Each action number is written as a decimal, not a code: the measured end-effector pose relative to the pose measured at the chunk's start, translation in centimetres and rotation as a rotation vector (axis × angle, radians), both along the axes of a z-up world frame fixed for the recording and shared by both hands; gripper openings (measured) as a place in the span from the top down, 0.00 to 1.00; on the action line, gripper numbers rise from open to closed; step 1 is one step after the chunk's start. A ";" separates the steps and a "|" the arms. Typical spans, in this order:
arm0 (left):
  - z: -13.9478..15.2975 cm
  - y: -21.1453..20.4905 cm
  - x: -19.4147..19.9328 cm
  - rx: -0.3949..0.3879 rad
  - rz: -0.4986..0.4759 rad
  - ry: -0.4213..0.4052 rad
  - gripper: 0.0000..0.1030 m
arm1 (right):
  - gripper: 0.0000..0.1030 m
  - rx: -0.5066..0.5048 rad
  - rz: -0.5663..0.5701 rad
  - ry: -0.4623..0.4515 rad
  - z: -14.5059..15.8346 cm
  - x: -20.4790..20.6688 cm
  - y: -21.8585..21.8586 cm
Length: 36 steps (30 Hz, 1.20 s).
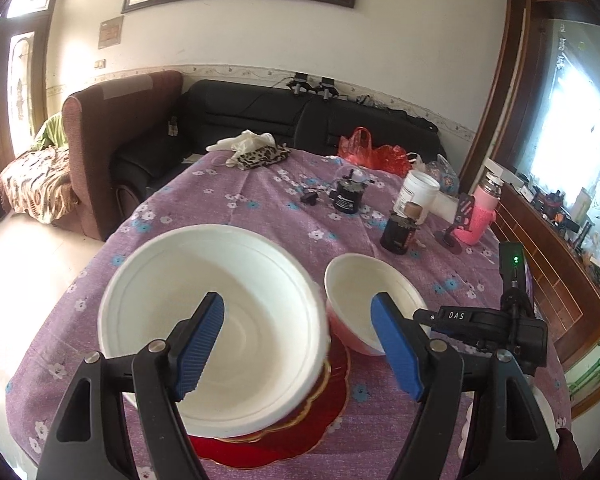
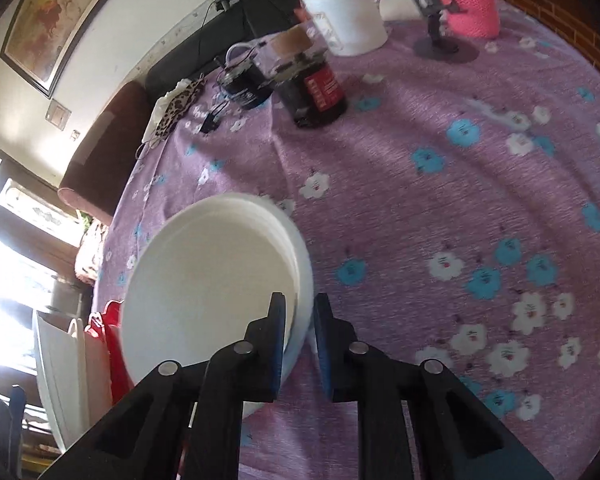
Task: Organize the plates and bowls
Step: 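Close the right tool on the rim of the second white bowl, then close the left tool on the bowl rim while the right tool holds it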
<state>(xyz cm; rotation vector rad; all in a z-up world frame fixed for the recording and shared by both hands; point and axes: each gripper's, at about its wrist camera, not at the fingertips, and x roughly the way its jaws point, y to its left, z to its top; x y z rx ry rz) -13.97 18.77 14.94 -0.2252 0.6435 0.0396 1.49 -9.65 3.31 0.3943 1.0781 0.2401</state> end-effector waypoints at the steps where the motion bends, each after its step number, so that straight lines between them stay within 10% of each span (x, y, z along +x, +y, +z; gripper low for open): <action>1: -0.1 -0.5 0.3 -0.004 -0.019 0.006 0.27 | 0.86 -0.010 -0.008 -0.007 0.3 -0.2 -0.6; 7: -1.1 -3.5 1.5 -0.015 -0.098 0.047 0.27 | 0.86 -0.135 -0.065 -0.042 1.9 -2.2 -5.4; 10: -1.7 -4.9 2.4 -0.010 -0.125 0.071 0.27 | 0.82 -0.038 -0.041 -0.047 2.0 -2.4 -6.9; 14: -1.2 -5.4 4.0 0.012 -0.118 0.087 0.27 | 0.12 0.090 -0.040 -0.050 1.6 -2.2 -6.5; 18: -0.6 -5.0 6.6 0.017 -0.101 0.141 0.27 | 0.12 0.130 -0.006 -0.024 0.4 -0.8 -3.7; 21: 0.1 -5.0 7.0 0.013 -0.092 0.129 0.27 | 0.30 0.119 0.027 0.020 -1.0 0.3 -1.3; 25: 0.1 -5.4 7.1 0.018 -0.093 0.121 0.26 | 0.87 0.136 0.046 0.086 -3.0 1.4 0.6; 36: -2.0 -7.7 7.9 0.025 -0.136 0.180 0.26 | 0.93 -0.049 0.022 0.008 0.3 -2.7 -6.5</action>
